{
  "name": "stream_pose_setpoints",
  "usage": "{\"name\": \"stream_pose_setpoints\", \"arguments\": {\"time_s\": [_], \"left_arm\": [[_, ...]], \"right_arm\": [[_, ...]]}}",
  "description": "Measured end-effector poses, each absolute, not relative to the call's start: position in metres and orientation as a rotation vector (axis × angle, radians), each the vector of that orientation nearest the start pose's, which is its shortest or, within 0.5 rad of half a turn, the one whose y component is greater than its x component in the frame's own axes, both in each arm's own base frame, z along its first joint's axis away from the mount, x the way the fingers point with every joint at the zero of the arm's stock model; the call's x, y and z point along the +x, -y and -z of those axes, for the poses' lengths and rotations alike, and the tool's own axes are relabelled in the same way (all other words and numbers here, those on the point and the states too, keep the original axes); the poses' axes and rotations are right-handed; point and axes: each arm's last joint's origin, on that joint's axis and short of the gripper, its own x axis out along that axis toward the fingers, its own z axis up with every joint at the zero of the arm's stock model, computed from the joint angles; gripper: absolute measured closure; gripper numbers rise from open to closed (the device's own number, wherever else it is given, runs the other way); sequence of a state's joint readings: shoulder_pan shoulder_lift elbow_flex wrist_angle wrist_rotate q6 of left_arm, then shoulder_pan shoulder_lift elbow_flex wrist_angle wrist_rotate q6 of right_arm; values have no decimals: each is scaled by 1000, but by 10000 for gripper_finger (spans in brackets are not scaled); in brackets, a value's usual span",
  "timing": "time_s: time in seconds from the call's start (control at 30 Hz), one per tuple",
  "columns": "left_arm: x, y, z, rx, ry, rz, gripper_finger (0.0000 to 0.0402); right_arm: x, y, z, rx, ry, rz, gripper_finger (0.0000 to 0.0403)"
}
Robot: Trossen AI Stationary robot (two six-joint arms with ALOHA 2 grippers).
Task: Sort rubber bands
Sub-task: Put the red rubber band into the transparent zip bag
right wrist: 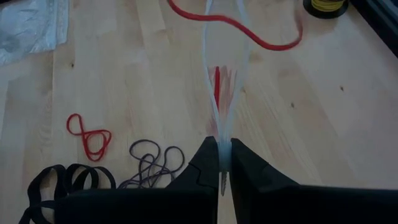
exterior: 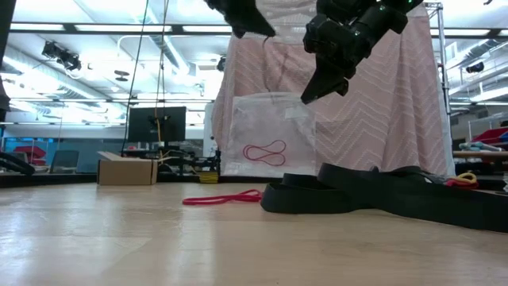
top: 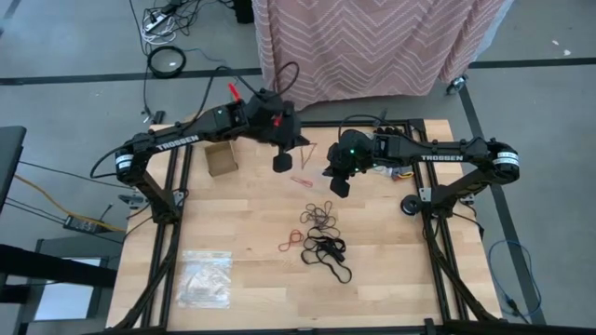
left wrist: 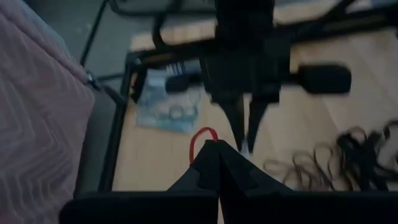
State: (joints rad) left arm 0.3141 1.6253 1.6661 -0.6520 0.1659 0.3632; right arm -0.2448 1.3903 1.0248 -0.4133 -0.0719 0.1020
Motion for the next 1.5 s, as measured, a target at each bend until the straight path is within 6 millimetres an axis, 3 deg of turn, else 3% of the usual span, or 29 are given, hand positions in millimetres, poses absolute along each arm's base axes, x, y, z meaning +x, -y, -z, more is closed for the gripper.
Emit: {"name": "stream_pose_setpoints", "arguments": {"time_s": [0.77, 1.5], "left_arm": [[342, -84, -386, 235, -593, 21, 401], [338, -61, -375, 231, -733, 90, 401]], "right_arm": [[283, 69, -264, 219, -762, 205, 392], [281, 75, -263, 226, -767, 222, 392]]}}
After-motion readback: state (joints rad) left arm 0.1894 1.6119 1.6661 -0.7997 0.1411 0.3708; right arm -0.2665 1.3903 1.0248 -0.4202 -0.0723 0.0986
